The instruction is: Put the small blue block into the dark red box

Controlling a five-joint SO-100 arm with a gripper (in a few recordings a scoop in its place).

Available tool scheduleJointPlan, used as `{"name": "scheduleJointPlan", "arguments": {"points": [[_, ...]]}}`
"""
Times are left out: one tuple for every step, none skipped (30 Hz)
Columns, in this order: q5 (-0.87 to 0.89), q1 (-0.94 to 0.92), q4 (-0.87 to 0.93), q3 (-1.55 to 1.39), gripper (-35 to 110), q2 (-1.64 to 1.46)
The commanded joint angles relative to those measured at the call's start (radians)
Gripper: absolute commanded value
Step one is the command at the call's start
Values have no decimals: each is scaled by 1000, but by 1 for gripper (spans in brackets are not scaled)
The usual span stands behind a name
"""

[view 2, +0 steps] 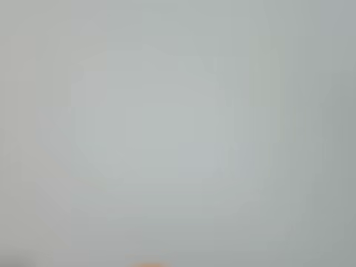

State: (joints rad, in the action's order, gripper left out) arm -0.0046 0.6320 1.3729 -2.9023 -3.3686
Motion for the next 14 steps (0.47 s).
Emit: {"name": "scheduleJointPlan", "arguments": {"points": [[-32, 41, 9, -49, 0, -37], [-34, 44, 9, -61, 0, -38], [-38, 46, 3, -74, 0, -38], [-40, 58, -6, -81, 0, -35], [-40, 54, -15, -106, 0, -40], [-32, 51, -18, -115, 0, -40], [-29, 58, -17, -115, 0, -40], [-26, 58, -17, -115, 0, -40], [-23, 54, -17, -115, 0, -40], [-20, 49, -14, -114, 0, -40], [-20, 48, -14, -114, 0, -40], [-20, 49, -14, -114, 0, -40], [-18, 48, -14, -114, 0, -40], [-15, 44, -14, -114, 0, -40]]}}
